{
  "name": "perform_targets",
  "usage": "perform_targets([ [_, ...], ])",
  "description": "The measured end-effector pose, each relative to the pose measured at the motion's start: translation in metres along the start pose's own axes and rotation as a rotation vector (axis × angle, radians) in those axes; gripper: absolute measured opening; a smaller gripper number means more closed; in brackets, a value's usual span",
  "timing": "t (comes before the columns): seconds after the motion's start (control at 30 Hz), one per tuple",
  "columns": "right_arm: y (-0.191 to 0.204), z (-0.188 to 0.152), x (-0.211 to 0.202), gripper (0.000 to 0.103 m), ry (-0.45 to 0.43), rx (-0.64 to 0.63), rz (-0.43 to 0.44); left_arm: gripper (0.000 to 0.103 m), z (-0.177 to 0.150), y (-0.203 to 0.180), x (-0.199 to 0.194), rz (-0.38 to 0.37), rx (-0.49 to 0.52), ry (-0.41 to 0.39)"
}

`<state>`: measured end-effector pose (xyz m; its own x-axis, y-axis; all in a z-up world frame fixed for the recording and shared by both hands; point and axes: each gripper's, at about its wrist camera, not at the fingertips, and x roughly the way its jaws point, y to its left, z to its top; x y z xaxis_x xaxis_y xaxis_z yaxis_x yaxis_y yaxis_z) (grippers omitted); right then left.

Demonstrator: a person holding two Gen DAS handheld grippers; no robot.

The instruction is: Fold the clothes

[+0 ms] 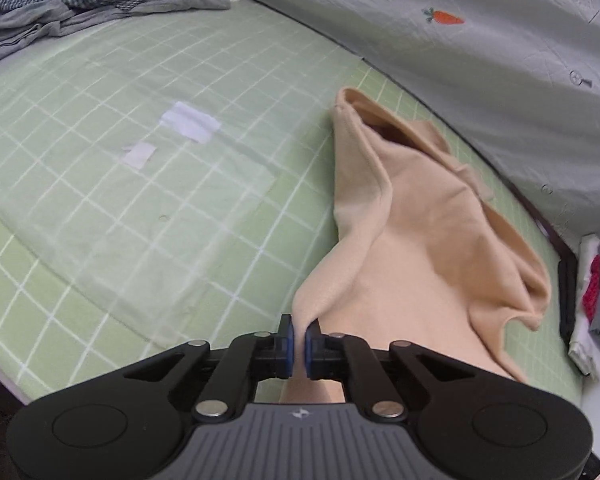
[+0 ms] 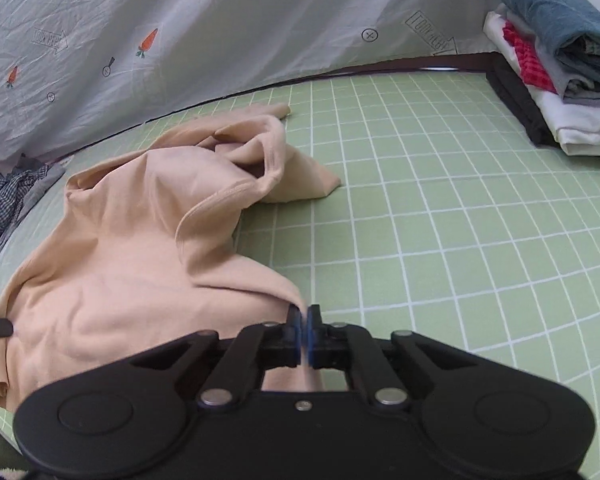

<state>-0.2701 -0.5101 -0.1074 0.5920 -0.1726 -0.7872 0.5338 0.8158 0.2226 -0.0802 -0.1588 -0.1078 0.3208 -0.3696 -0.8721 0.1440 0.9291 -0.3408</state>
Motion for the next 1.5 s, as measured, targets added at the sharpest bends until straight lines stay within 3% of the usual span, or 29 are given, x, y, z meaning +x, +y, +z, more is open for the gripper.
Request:
perform_targets([
  [0.1, 0.007, -0.013, 0.017, 0.003, 0.079, -0.002, -0.034, 0.01, -0.009, 0.01, 0.017, 0.066, 0.001, 0.086],
  [0.17, 0.012, -0.014, 0.018, 0.006, 0.091, -0.005, -0.057, 0.014, -0.007, 0.009, 0.019, 0.095, 0.016, 0.093],
  [0.2, 0.015, -0.013, 0.017, 0.008, 0.088, -0.009, -0.068, 0.021, -0.004, 0.007, 0.017, 0.099, 0.034, 0.081],
  [0.23, 0.018, -0.012, 0.015, 0.02, 0.085, -0.012, -0.079, 0.026, 0.0, 0.004, 0.016, 0.101, 0.053, 0.067],
  [0.27, 0.019, -0.009, 0.015, 0.038, 0.079, -0.015, -0.091, 0.037, 0.004, 0.002, 0.014, 0.103, 0.069, 0.053],
  [0.3, 0.021, -0.005, 0.014, 0.044, 0.072, -0.019, -0.104, 0.048, 0.008, 0.0, 0.013, 0.104, 0.085, 0.04],
  [0.33, 0.023, -0.001, 0.014, 0.047, 0.065, -0.022, -0.117, 0.051, 0.012, -0.002, 0.012, 0.106, 0.1, 0.027],
  [0.4, 0.025, 0.007, 0.014, 0.049, 0.055, -0.018, -0.133, 0.065, 0.021, -0.007, 0.012, 0.126, 0.106, 0.013],
  [0.47, 0.025, 0.018, 0.015, 0.066, 0.045, -0.003, -0.145, 0.067, 0.029, -0.009, 0.014, 0.137, 0.109, 0.0],
  [0.53, 0.028, 0.029, 0.015, 0.071, 0.02, -0.01, -0.159, 0.071, 0.036, -0.009, 0.015, 0.135, 0.116, -0.005],
  [0.9, 0.024, 0.105, 0.05, 0.079, -0.072, 0.009, -0.171, 0.077, 0.081, -0.04, 0.051, 0.149, 0.179, -0.001],
  [1.07, 0.036, 0.145, 0.09, 0.081, -0.057, -0.086, -0.144, 0.078, 0.108, -0.058, 0.084, 0.182, 0.195, 0.021],
  [1.23, 0.062, 0.175, 0.139, 0.08, 0.011, -0.224, -0.1, 0.079, 0.125, -0.068, 0.107, 0.226, 0.217, 0.046],
  [1.3, 0.069, 0.18, 0.157, 0.076, 0.041, -0.276, -0.071, 0.079, 0.128, -0.07, 0.114, 0.246, 0.226, 0.054],
  [1.37, 0.073, 0.182, 0.171, 0.054, 0.066, -0.31, -0.034, 0.079, 0.131, -0.07, 0.12, 0.263, 0.222, 0.064],
  [1.43, 0.072, 0.184, 0.176, 0.004, 0.063, -0.318, -0.019, 0.079, 0.131, -0.069, 0.123, 0.279, 0.215, 0.067],
  [1.5, 0.064, 0.187, 0.17, 0.004, 0.014, -0.303, -0.039, 0.081, 0.131, -0.069, 0.126, 0.308, 0.222, 0.066],
])
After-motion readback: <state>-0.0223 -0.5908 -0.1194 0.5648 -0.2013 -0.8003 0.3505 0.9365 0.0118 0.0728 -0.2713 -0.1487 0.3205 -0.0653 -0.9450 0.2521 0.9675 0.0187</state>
